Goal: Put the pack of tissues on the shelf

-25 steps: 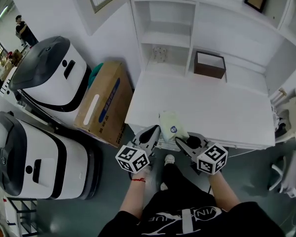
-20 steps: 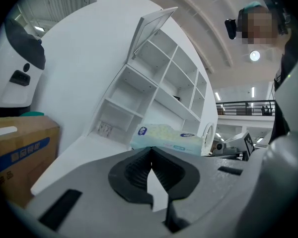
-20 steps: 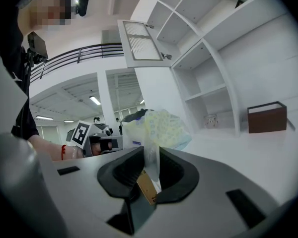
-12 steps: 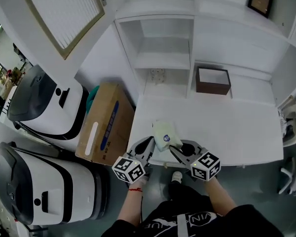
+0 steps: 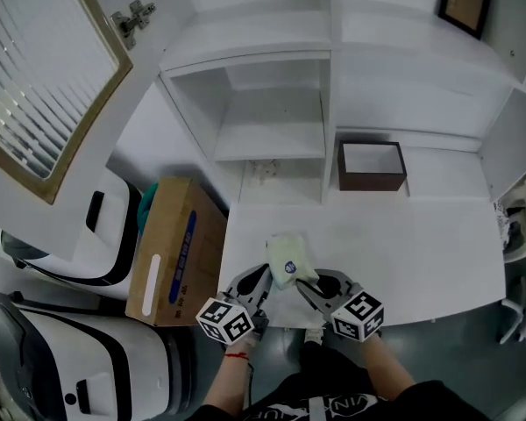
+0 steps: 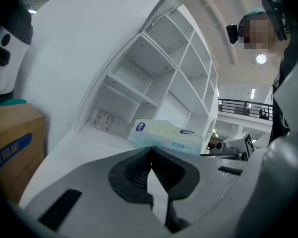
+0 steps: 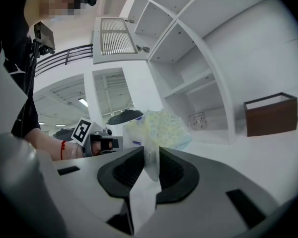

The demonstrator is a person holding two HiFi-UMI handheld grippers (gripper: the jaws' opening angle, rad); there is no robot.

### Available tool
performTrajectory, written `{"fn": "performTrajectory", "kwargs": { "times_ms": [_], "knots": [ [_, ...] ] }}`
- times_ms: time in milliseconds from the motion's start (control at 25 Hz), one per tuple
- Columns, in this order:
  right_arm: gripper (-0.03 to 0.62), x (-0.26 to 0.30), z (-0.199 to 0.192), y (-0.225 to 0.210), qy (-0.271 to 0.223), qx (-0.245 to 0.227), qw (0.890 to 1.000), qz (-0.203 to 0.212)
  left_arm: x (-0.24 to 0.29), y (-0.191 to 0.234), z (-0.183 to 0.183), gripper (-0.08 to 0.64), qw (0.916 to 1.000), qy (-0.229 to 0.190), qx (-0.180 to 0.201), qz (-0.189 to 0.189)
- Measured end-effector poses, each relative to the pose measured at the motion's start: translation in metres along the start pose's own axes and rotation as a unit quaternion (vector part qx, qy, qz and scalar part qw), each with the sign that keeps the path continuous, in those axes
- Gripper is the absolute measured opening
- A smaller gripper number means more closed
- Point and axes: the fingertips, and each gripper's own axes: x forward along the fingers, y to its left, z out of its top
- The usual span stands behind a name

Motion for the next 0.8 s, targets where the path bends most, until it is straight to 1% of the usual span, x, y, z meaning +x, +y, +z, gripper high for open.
{"fn": "performTrajectory", "kwargs": {
  "times_ms": [160, 280, 520, 800],
  "knots": [
    [0.071, 0.006, 0.005, -0.02, -0.008, 0.004, 1.0, -0.008, 0.018, 0.007, 0.005, 0.005, 0.9998, 0.01, 0.016, -0.001],
    [0.071, 0.011, 0.009, -0.034, -0.013, 0.003, 1.0, -0.012, 0.034, 0.013, 0.011, 0.005, 0.9996, 0.009, 0.027, 0.002],
    [0.071, 0.019, 0.007, -0.054, -0.013, 0.009, 1.0, -0.015, 0.05, 0.023, 0.016, 0.005, 0.9996, 0.003, 0.029, 0.006],
    [0.071, 0.038, 0.012, -0.072, -0.006, -0.019, 0.999, -0.037, 0.066, 0.045, 0.025, 0.005, 0.9991, 0.001, 0.042, -0.004]
  ]
}}
